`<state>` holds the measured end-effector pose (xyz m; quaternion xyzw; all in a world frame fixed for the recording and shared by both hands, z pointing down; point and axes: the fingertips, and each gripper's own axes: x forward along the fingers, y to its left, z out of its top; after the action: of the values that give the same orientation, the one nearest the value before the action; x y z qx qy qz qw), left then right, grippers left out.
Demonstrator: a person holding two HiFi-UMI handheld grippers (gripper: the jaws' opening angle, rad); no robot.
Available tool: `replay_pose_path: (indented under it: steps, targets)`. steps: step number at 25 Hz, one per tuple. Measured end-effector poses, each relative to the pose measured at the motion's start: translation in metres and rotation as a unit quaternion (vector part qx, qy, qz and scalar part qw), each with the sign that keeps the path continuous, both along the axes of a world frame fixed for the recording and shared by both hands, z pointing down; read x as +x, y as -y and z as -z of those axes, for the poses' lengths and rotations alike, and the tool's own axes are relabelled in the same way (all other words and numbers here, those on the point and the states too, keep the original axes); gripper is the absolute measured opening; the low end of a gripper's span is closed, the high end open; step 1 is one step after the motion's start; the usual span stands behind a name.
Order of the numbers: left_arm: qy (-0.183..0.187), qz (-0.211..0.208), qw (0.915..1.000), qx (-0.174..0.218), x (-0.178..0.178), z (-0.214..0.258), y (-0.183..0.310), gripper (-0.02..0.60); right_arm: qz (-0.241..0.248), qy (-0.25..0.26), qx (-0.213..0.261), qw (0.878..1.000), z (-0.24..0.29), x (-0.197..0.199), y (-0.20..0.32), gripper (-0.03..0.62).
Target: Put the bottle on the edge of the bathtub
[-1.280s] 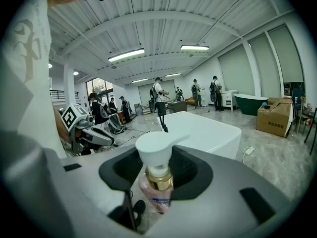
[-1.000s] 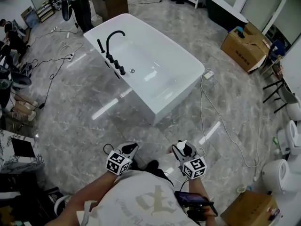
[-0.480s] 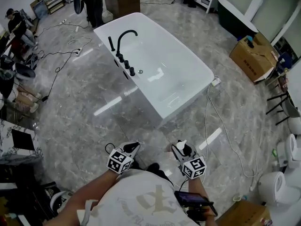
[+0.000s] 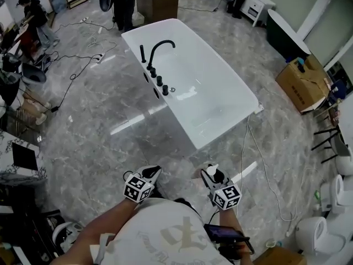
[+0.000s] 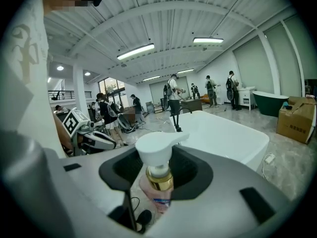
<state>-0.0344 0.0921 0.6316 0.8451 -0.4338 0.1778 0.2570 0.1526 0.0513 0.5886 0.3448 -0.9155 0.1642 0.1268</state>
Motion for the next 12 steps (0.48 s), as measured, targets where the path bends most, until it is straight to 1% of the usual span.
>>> replay_pose_path:
  steps: [4,12]
  targets:
    - [-0.007,0.004,0.9999,0.007,-0.017,0.002,0.019,0.025,-0.003,0.003,0.003,1.0,0.005,-0.016,0.017,0.153]
    - [-0.019,-0.019,0.9994,0.023,-0.048,0.008,0.057,0.025,-0.03,-0.008,0.008,0.999,0.009,-0.046,0.045,0.154]
